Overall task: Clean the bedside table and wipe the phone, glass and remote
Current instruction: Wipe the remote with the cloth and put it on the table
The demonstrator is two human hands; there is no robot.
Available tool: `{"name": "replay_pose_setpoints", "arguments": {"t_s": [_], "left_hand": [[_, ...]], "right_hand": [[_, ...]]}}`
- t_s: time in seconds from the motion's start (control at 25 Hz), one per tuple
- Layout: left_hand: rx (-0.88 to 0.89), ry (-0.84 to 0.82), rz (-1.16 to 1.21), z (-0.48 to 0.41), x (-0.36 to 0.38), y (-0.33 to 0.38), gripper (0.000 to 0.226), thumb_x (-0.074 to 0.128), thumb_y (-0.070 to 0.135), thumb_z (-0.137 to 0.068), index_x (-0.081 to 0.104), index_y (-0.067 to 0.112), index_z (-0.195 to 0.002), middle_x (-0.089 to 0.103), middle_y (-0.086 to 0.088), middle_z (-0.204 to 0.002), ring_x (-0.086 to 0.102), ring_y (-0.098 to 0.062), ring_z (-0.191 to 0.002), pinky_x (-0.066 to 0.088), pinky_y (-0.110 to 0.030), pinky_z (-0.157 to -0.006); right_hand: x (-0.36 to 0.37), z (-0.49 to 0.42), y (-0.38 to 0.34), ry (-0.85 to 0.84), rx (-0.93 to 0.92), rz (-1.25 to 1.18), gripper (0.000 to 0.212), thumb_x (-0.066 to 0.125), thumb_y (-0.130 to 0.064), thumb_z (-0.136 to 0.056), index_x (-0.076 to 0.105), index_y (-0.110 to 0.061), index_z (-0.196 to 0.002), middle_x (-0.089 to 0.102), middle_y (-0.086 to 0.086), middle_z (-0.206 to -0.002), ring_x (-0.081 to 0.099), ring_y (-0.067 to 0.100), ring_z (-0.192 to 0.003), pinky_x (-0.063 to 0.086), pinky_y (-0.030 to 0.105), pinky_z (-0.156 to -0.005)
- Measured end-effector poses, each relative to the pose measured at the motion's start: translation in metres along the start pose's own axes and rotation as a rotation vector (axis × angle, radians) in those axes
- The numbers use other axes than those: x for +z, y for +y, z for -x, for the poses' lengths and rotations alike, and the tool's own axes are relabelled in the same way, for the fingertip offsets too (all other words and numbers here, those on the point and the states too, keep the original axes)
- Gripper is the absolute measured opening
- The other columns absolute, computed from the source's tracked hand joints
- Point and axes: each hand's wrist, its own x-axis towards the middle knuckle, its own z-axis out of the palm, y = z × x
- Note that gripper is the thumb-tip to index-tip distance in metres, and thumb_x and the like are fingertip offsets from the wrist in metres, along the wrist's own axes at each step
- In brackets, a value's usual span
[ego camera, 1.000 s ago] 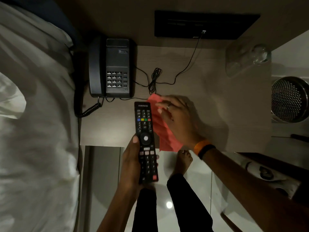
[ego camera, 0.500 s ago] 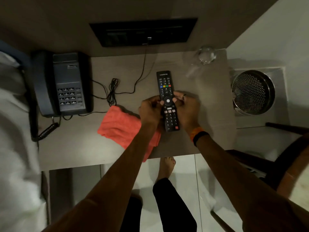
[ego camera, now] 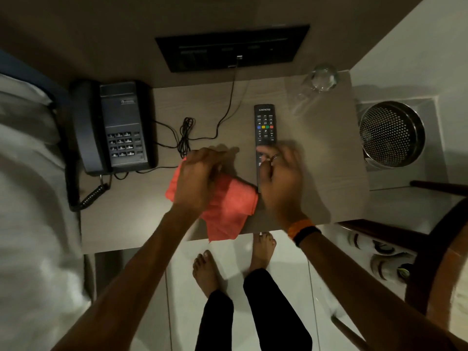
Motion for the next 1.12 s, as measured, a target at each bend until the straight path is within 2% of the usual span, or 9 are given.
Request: {"name": "replay_pose_setpoints", "arguments": {"t_s": [0.08, 0.2, 0.36, 0.44, 0.6, 0.76, 0.92, 1.0, 1.12], "left_hand": [[0.077, -0.193, -0.243, 0.025, -0.022, -0.037, 0.063, 0.072, 0.025, -0.087, 0.051, 0.026, -0.147, 0.047, -0.010, -0.154, 0.038, -0.037, -0.143, 0.034, -0.053, -0.112], [0.084, -0.491, -0.468, 0.064, -0.026, -0.069, 0.091, 0.074, 0.047, -0.084, 0.027, 0.029, -0.159, 0.018, -0.009, -0.169, 0.010, -0.038, -0.156, 0.028, -0.060, -0.120], [0.080, -0.276, -0.385, 0.084, -0.019, -0.070, 0.056, 0.072, 0.025, -0.085, 0.060, 0.021, -0.140, 0.052, -0.010, -0.149, 0.045, -0.037, -0.135, 0.059, -0.047, -0.091], [0.049, -0.257, -0.326, 0.080, -0.021, -0.058, 0.050, 0.073, 0.022, -0.088, 0.063, 0.020, -0.137, 0.059, -0.009, -0.141, 0.053, -0.035, -0.124, 0.060, -0.044, -0.084], [0.082, -0.308, -0.129, 0.071, -0.032, -0.013, 0.045, 0.084, 0.014, -0.079, 0.072, 0.008, -0.122, 0.072, -0.016, -0.118, 0.068, -0.035, -0.105, 0.053, -0.031, -0.091], [0.341, -0.389, 0.039, 0.063, -0.007, 0.095, 0.050, 0.091, 0.007, -0.068, 0.075, 0.006, -0.115, 0.073, -0.009, -0.115, 0.069, -0.024, -0.104, 0.049, -0.020, -0.093], [0.682, -0.549, 0.232, 0.065, 0.086, 0.231, 0.039, 0.081, 0.010, -0.080, 0.074, 0.003, -0.117, 0.069, -0.016, -0.125, 0.057, -0.018, -0.119, 0.031, -0.008, -0.110], [0.806, -0.700, 0.194, 0.072, 0.135, 0.284, 0.042, 0.074, 0.017, -0.086, 0.070, 0.010, -0.127, 0.061, -0.013, -0.140, 0.049, -0.021, -0.135, 0.032, -0.026, -0.119], [1.023, -0.764, -0.225, 0.096, 0.195, 0.325, 0.062, 0.056, 0.041, -0.090, 0.049, 0.026, -0.149, 0.029, -0.001, -0.166, 0.014, -0.026, -0.157, 0.017, -0.049, -0.125]], "right_hand": [[0.019, 0.041, -0.023, -0.197, -0.220, 0.079, 0.032, 0.056, -0.023, -0.098, 0.069, -0.010, -0.124, 0.065, 0.014, -0.132, 0.059, 0.031, -0.121, 0.050, 0.047, -0.101], [0.050, 0.092, -0.030, -0.539, -0.364, 0.317, 0.048, 0.048, -0.040, -0.103, 0.052, -0.024, -0.147, 0.044, 0.008, -0.160, 0.039, 0.031, -0.149, 0.032, 0.056, -0.118], [0.061, 0.107, -0.029, -0.462, -0.421, 0.408, 0.048, 0.042, -0.017, -0.095, 0.063, -0.030, -0.136, 0.059, 0.005, -0.148, 0.056, 0.034, -0.137, 0.041, 0.053, -0.112], [0.055, 0.096, -0.034, -0.448, -0.407, 0.422, 0.043, 0.041, -0.018, -0.095, 0.071, -0.027, -0.124, 0.067, 0.005, -0.135, 0.065, 0.033, -0.119, 0.047, 0.048, -0.102], [0.013, 0.083, -0.037, -0.543, -0.256, 0.258, 0.045, 0.037, -0.021, -0.101, 0.063, -0.017, -0.137, 0.058, 0.005, -0.146, 0.052, 0.028, -0.135, 0.045, 0.043, -0.111], [-0.096, 0.114, 0.007, -0.167, -0.007, 0.088, 0.047, 0.069, -0.004, -0.083, 0.066, -0.018, -0.128, 0.066, 0.005, -0.130, 0.062, 0.028, -0.117, 0.057, 0.042, -0.097], [-0.221, 0.177, 0.086, 0.158, 0.190, 0.383, 0.040, 0.073, -0.006, -0.078, 0.069, -0.019, -0.116, 0.066, 0.003, -0.119, 0.057, 0.029, -0.103, 0.051, 0.040, -0.078], [-0.261, 0.212, 0.120, 0.195, 0.348, 0.459, 0.037, 0.069, -0.021, -0.078, 0.067, -0.022, -0.115, 0.063, 0.002, -0.120, 0.053, 0.030, -0.103, 0.049, 0.043, -0.079], [-0.280, 0.258, 0.156, 0.129, 0.595, 0.567, 0.046, 0.057, -0.048, -0.084, 0.064, -0.027, -0.123, 0.058, 0.004, -0.140, 0.050, 0.035, -0.125, 0.040, 0.048, -0.097]]}}
